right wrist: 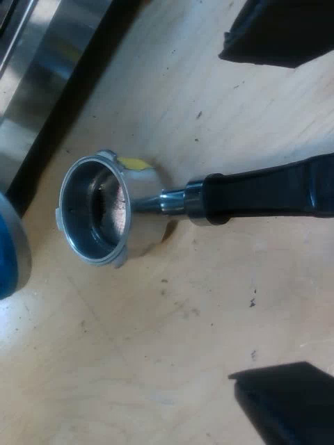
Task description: Grind coffee beans and then tamp
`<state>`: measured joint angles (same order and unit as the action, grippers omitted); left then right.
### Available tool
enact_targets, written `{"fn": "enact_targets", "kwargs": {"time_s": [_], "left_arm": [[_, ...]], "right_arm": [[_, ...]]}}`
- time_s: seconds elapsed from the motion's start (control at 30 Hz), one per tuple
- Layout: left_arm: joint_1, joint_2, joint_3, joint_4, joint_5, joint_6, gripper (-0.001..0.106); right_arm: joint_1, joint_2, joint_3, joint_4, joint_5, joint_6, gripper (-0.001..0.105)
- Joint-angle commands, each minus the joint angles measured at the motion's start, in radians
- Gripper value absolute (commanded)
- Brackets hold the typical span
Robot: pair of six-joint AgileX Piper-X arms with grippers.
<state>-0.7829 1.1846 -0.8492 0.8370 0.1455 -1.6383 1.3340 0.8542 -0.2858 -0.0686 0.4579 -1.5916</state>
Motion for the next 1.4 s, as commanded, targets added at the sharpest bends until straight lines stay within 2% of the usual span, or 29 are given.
{"fn": "enact_targets", "kwargs": {"time_s": [0.03, 0.17, 0.63, 0.77, 1.4], "left_arm": [[0.030, -0.003, -0.008, -0.012, -0.009, -0.003, 0.000], [0.073, -0.003, -0.008, -0.012, 0.086, -0.001, 0.000], [0.070, 0.099, -0.008, -0.020, 0.098, 0.010, 0.000], [0.070, 0.110, -0.008, -0.028, 0.141, 0.013, 0.000], [0.070, 0.225, -0.008, -0.071, 0.122, 0.016, 0.000]], "right_arm": [[-0.004, -0.007, -0.002, -0.009, 0.001, 0.002, 0.088], [-0.004, -0.007, -0.002, -0.009, 0.001, 0.002, 0.088], [-0.004, -0.007, -0.002, -0.009, 0.001, 0.002, 0.088], [-0.004, -0.007, -0.002, -0.009, 0.001, 0.002, 0.088], [-0.004, -0.007, -0.002, -0.009, 0.001, 0.002, 0.088]]}}
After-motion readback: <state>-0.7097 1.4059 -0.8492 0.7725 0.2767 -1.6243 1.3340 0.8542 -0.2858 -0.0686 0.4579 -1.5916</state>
